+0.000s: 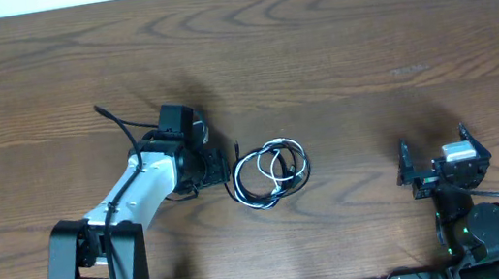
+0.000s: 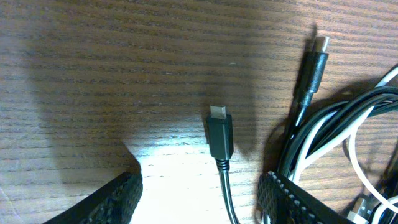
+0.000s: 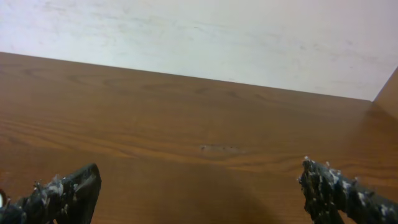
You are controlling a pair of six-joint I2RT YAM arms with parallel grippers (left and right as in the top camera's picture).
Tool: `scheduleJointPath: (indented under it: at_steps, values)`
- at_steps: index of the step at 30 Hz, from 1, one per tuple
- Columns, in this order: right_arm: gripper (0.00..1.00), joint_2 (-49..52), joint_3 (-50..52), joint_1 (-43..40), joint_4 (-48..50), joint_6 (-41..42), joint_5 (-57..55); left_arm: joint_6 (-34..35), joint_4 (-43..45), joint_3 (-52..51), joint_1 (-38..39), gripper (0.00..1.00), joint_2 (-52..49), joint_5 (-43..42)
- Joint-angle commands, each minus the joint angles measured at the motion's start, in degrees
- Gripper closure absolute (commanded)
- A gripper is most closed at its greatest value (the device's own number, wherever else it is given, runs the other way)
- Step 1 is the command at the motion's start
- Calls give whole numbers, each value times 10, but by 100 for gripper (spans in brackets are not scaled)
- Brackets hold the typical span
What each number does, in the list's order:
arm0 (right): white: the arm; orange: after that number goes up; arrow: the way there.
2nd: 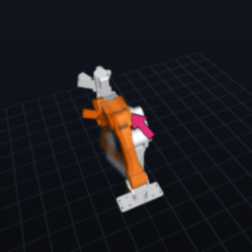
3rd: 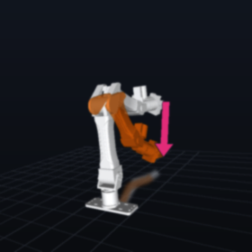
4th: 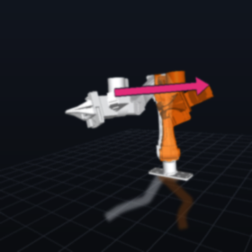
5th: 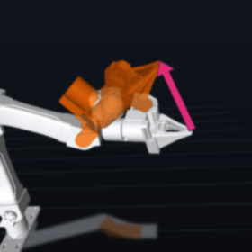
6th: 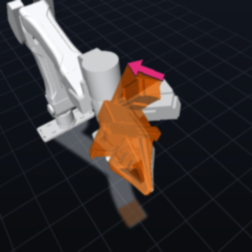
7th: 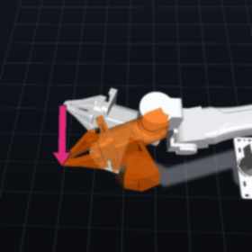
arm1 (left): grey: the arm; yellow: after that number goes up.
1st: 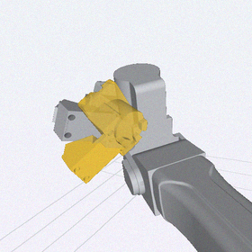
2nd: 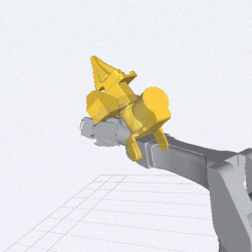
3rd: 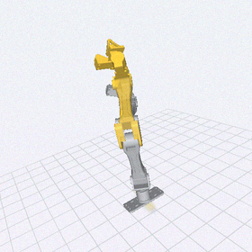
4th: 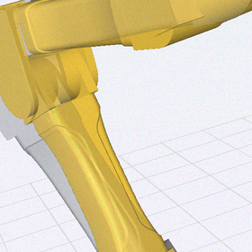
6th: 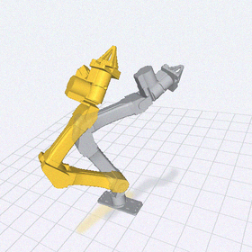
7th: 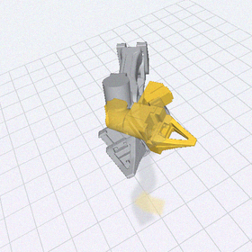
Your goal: Untangle cables
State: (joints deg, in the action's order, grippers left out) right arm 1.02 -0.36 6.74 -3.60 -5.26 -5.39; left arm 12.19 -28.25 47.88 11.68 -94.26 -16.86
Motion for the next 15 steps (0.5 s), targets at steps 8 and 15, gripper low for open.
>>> scheduleJointPath:
  at_steps: [8,15]
  values:
    - [1,-1,0,4,-2,-6,0,-1,-5,-8,-1,31,-8,11]
    - [1,-1,1,4,-2,-6,0,-1,-5,-8,-1,31,-8,11]
